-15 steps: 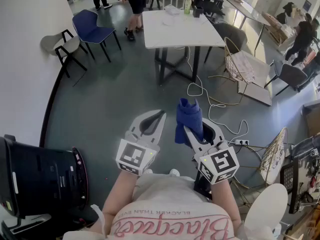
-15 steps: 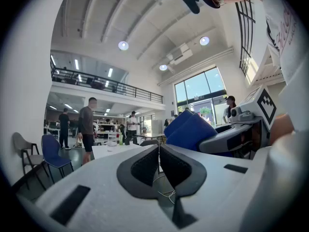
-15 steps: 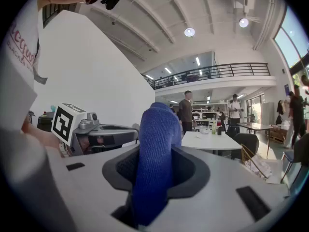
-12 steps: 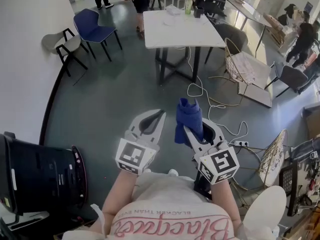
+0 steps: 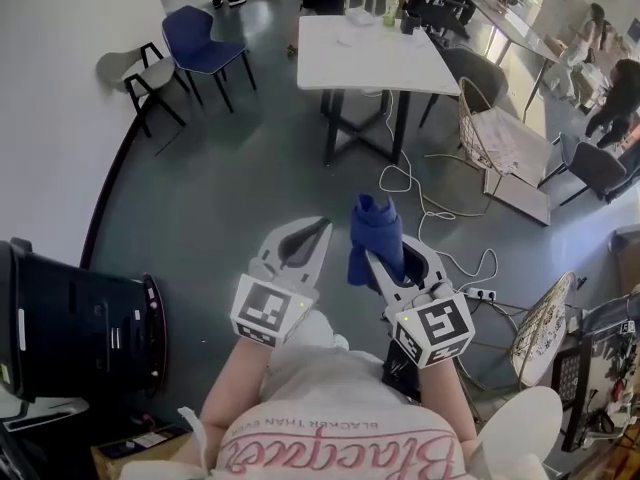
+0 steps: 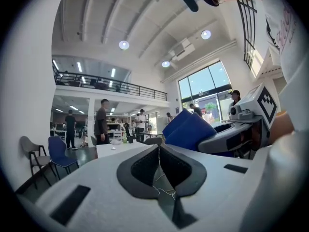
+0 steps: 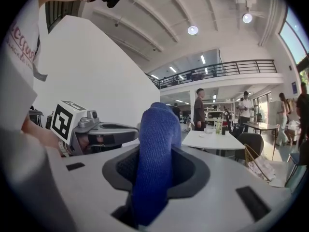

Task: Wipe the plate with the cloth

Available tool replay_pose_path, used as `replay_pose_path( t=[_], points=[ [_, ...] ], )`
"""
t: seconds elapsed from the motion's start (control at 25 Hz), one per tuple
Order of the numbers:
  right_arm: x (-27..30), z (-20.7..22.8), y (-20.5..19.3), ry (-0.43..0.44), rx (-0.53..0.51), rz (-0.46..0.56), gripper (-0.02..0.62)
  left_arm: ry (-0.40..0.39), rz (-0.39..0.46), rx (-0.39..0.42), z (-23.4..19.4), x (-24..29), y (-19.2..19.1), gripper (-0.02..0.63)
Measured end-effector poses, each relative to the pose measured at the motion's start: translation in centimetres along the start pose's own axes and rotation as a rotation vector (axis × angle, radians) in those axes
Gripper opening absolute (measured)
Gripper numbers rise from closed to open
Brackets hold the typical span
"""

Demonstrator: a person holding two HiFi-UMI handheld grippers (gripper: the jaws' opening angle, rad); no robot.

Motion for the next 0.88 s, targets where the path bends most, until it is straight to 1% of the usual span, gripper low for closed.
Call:
replay_pose_path(
  t=[0.08,0.2,0.48,0.64,0.88],
  points=[
    [0.1,0.3,0.0,0.007,0.009,0.003,0.128,-0.002,-0.001,-0.005,0.1,0.3,-0.1,0.005],
    [0.4,0.9,0.0,0.016,0.015,0.004,0.129,0.003,0.003,-0.034,-0.4,1.2,-0.4,0.005],
    [2.8,3.6,0.3,-0.003,0.044,0.007,0.129,-0.014,0.006,-0.062,-2.6,4.4,-1.7,0.005],
    [6.1,4.9,1.0,-0.01,0.042,0.006,0.129,-0.02,0.014,-0.058,-5.5,6.7,-2.4,0.005],
    [12.5,6.9,3.2,-0.023,0.03,0.001,0.129,-0.018,0.03,-0.073,-11.6,10.6,-3.3,0.005]
  ],
)
Point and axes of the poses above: the fingertips, and each gripper's own axes: x forward along the fingers, z to its right, y out of its top, the point moved 5 cm from there along -x, backward along the fingers, and after that the axes turned 11 degrees about x, right-handed, at the moved point
